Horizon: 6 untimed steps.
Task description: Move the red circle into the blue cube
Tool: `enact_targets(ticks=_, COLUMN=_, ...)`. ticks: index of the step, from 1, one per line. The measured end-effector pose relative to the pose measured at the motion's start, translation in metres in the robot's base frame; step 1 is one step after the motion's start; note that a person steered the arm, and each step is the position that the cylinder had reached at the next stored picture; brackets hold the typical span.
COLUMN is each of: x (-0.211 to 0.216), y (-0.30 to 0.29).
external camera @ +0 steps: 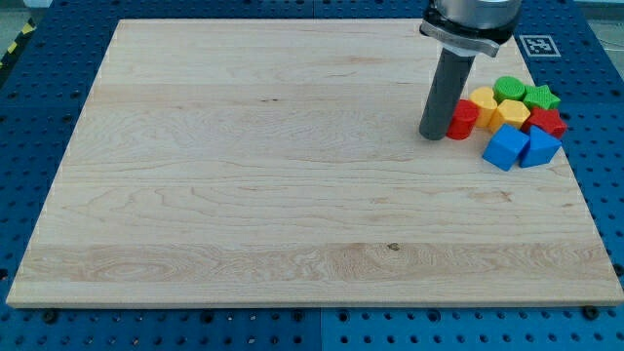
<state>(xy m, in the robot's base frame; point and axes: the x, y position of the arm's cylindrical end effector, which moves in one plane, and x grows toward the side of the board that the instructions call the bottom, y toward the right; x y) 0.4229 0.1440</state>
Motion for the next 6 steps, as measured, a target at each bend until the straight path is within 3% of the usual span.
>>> enact_targets(ticks=1, x=0.001, y=-0.005)
enact_targets(ticks=2, x=-0.027, y=-0.043)
enact_targets(ticks=3, x=-0.055, y=-0.024)
enact_targets(ticks=4, x=-0.054, y=0.016)
enact_targets(ticks=6, x=-0.019, y=0.024)
